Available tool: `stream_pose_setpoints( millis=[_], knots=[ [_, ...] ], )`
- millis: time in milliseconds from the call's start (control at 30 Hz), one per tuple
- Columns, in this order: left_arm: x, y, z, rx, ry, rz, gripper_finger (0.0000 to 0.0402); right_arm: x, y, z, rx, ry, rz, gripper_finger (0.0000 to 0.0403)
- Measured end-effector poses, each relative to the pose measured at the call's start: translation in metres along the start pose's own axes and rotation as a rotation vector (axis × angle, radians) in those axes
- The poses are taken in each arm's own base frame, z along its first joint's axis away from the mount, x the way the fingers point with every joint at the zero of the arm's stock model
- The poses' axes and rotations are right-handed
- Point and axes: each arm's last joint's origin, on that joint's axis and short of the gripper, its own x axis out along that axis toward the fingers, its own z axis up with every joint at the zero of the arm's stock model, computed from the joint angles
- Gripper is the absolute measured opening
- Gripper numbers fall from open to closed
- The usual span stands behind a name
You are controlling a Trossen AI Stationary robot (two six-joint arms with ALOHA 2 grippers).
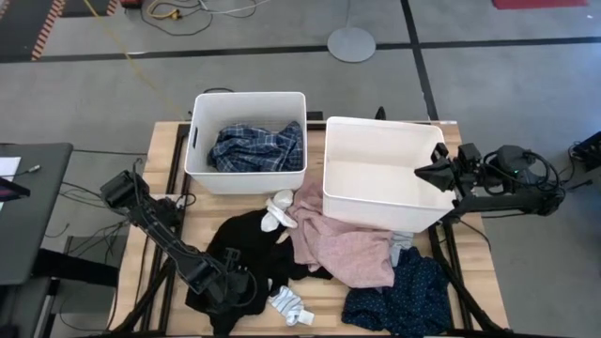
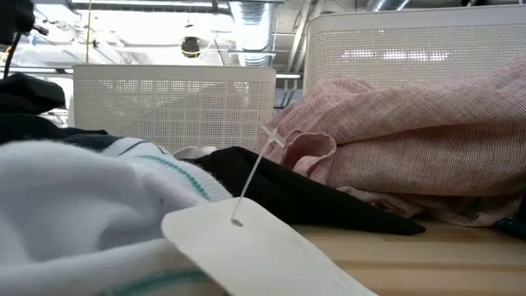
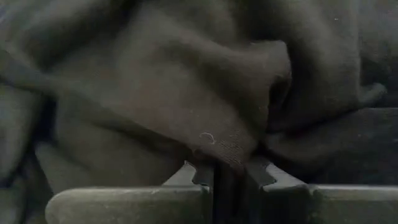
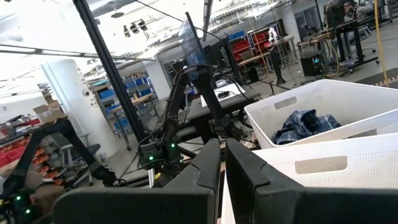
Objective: Sort clothes
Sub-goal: Put the black pants into the left white laundry organizer
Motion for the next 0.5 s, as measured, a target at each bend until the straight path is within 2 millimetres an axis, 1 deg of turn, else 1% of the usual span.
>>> stream_pose_setpoints(
  millis=[100,267,433,500],
  knots=[
    [-0.015,0.007,-0.001,-0.029,-0.029,0.017,0.0019,0.000,0.000,0.000,0.000,0.000,0.000,0.0045],
    [-0.055,0.018,0.000,-0.106,-0.170,0.025,0.0019,0.000,0.000,0.000,0.000,0.000,0.000,0.0045],
    [-0.099,0.026,-0.001,-0.151,-0.391,-0.001,0.0019,0.000,0.000,0.000,0.000,-0.005,0.000,0.0045],
    [-0.114,0.028,-0.002,-0.143,-0.480,-0.005,0.0019,0.001,0.001,0.004,0.000,-0.042,-0.005,0.0045]
  ],
)
